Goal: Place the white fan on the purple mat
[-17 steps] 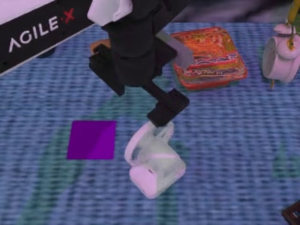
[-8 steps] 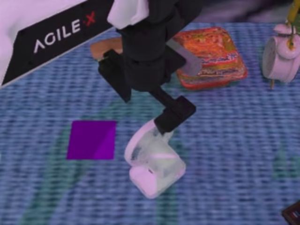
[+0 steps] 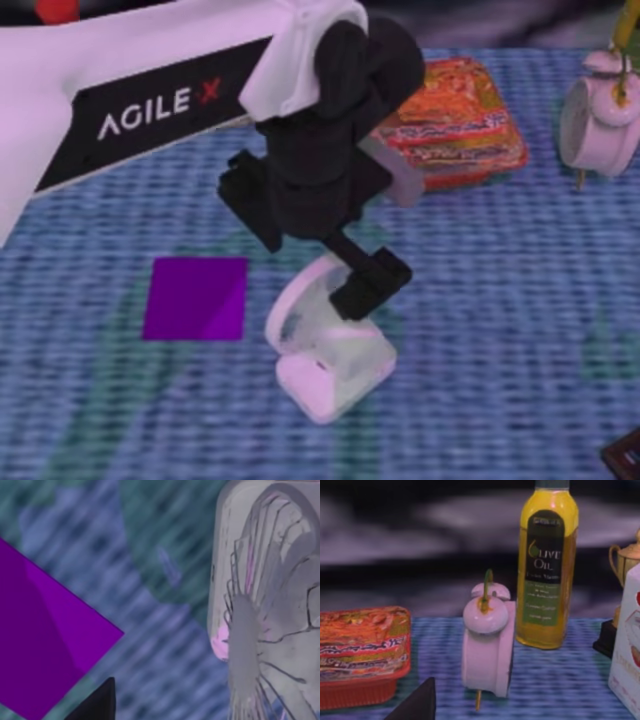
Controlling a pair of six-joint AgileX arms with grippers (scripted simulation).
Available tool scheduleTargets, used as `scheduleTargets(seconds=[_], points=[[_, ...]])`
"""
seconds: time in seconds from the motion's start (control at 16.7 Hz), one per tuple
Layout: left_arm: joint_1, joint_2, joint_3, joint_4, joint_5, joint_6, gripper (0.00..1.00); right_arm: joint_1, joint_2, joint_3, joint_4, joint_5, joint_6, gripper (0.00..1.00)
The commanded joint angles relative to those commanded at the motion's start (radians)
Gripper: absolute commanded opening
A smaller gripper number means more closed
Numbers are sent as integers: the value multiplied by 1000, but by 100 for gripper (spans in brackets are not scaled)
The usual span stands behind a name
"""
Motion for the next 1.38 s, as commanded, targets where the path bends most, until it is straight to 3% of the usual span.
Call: scheduleTargets(seconds=[0.18, 0.96, 1.38], points=[[0, 0, -1, 1, 0, 0, 100, 0, 0, 0, 0, 0, 0, 100], [0, 0, -1, 1, 0, 0, 2, 0, 0, 0, 0, 0, 0, 100], [0, 0, -1, 1, 0, 0, 0, 0, 0, 0, 0, 0, 0, 100]])
